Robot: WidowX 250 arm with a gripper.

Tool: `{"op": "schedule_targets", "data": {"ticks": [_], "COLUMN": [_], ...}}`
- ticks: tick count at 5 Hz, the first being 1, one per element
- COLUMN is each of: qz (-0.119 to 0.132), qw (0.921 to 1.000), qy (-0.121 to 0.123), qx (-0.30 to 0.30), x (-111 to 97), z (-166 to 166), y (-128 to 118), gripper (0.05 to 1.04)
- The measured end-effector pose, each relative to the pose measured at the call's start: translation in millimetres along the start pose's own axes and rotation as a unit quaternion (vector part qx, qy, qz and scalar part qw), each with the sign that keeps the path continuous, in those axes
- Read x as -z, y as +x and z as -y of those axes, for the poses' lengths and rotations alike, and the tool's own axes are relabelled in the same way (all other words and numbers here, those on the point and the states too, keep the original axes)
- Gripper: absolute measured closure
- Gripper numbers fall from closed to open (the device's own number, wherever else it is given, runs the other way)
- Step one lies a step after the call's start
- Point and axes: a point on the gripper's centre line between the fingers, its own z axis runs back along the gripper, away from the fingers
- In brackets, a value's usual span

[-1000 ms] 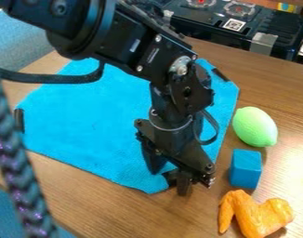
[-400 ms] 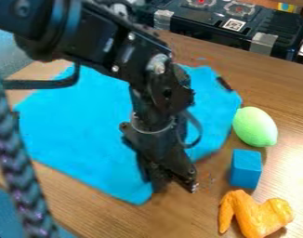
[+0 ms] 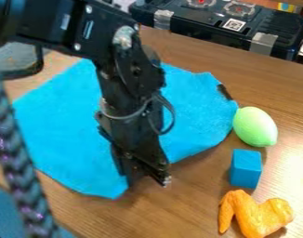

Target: Fold the cloth from bottom right to top left

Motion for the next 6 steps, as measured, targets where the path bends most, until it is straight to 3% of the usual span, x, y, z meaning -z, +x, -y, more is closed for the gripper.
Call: {"op": "schedule_targets", "data": {"ticks": [1, 2, 3, 4, 5, 6], "qz": [-0.031, -0.106, -0.170, -0.203, -0.198, -0.164], "qw": [0.9988, 0.9909, 0.9750, 0.9620, 0.9607, 0.9657], "qy": [0.019, 0.047, 0.100, 0.129, 0.108, 0.064], "qx": [-0.033, -0.069, -0.102, -0.129, -0.162, -0.191], "x": [-2, 14, 25, 26, 7, -7], "z": [-26, -61, -95, -120, -146, -170], "y": [27, 67, 98, 114, 127, 132], "gripper": [1.013, 1.013, 1.013, 1.013, 1.014, 1.014]}}
